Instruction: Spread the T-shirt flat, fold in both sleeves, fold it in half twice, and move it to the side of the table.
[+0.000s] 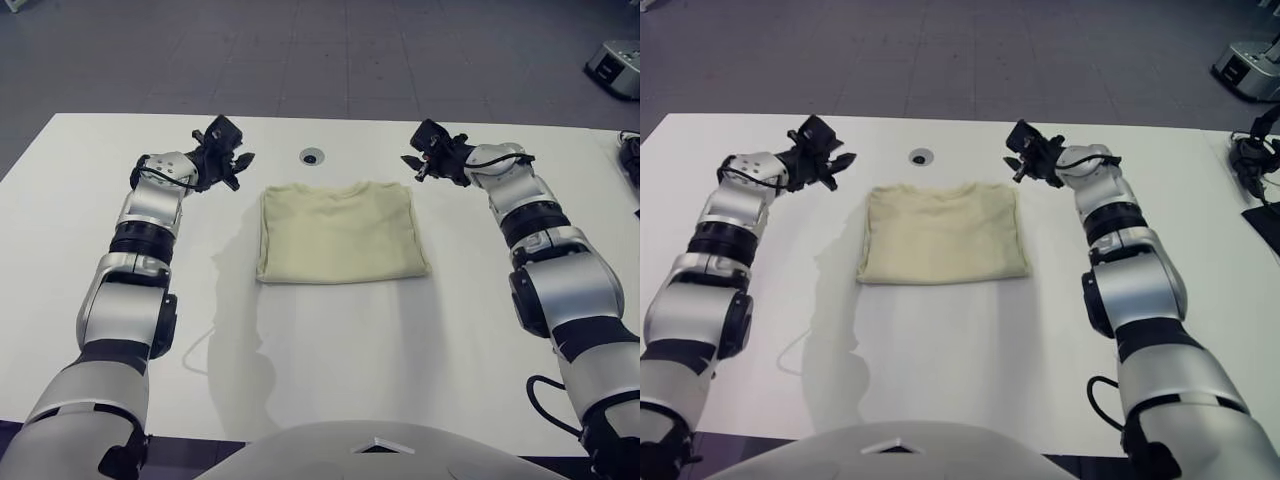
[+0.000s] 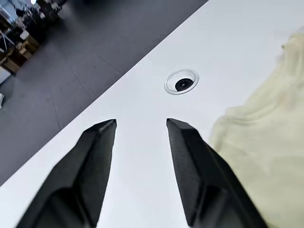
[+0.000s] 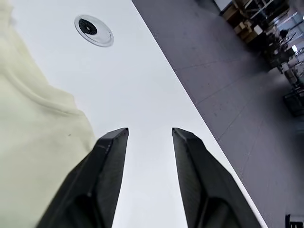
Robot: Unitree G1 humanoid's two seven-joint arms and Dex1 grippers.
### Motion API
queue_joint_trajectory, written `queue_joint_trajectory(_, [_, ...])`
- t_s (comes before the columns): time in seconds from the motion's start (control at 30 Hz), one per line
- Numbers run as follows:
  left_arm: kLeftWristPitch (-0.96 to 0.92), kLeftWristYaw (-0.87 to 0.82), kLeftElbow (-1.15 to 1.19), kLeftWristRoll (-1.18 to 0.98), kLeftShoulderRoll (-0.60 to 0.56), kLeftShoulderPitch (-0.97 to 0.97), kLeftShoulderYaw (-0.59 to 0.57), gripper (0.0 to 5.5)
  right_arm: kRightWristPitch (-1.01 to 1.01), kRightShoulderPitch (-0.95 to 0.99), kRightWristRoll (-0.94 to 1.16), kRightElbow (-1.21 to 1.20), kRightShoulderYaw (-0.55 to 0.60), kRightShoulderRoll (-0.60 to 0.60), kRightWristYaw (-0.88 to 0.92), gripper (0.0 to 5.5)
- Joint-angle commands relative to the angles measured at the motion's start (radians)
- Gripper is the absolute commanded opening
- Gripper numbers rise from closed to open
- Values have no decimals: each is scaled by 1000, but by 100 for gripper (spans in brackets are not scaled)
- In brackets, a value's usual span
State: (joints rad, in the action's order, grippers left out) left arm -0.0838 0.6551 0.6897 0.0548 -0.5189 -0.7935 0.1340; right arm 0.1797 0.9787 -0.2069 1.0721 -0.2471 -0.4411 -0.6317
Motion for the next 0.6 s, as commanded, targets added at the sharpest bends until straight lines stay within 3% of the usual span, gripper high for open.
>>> queue_joint_trajectory(0.03, [-121, 74, -374, 12, -62, 207, 37, 258, 53, -82, -22, -131, -14, -27, -18, 246])
queue_joint_trajectory(0.17, [-253, 144, -743, 35, -119, 376, 104, 330, 111, -108, -99, -150, -65, -68, -14, 314])
queue_joint_trajectory(0.27, [-275, 188, -875, 95, -166, 452, 177, 379, 160, -139, -134, -163, -92, -94, -30, 362])
queue_joint_trajectory(0.5, [-251, 240, -836, 248, -232, 458, 302, 509, 238, -182, -183, -190, -129, -118, -52, 487])
queue_joint_trajectory(0.6, [-228, 247, -793, 265, -228, 429, 305, 540, 256, -193, -197, -194, -144, -117, -54, 538])
